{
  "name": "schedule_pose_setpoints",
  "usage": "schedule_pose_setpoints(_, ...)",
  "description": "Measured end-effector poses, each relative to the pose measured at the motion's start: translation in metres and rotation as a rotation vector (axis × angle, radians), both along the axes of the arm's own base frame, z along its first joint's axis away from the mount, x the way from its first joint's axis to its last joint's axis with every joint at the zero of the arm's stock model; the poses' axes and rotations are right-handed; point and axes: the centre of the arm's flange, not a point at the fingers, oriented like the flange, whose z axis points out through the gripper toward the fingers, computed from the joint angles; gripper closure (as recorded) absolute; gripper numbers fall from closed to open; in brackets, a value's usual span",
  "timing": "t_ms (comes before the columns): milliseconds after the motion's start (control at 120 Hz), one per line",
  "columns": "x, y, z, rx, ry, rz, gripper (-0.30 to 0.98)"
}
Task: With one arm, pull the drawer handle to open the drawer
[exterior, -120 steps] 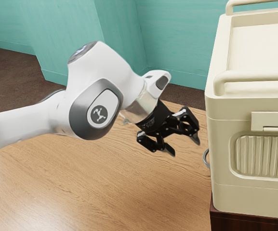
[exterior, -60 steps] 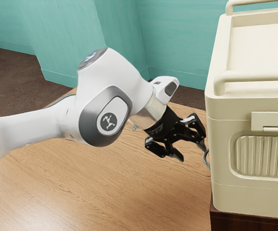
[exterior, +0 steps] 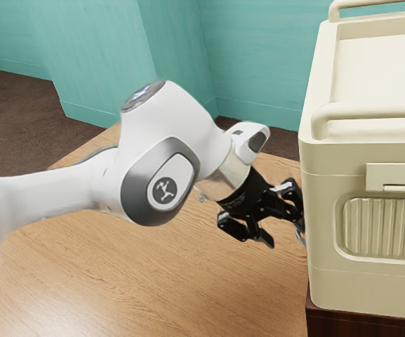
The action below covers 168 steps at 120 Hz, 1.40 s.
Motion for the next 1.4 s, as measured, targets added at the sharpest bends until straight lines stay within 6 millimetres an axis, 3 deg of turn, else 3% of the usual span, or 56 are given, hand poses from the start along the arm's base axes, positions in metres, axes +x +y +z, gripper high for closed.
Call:
schedule_pose_setpoints(217, -0.001, 0.002, 0.003, 0.006, -0.007, 0.001, 0.38)
schedule_pose_setpoints(633, -0.001, 0.007, 0.005, 0.014, -0.009, -0.004, 0.71)
schedule_pose_setpoints(825, -0.004, 0.010, 0.008, 0.016, -0.009, -0.002, 0.76)
schedule_pose_setpoints(1400, -0.027, 0.043, 0.014, 0.010, 0.002, 0.050, 0.79)
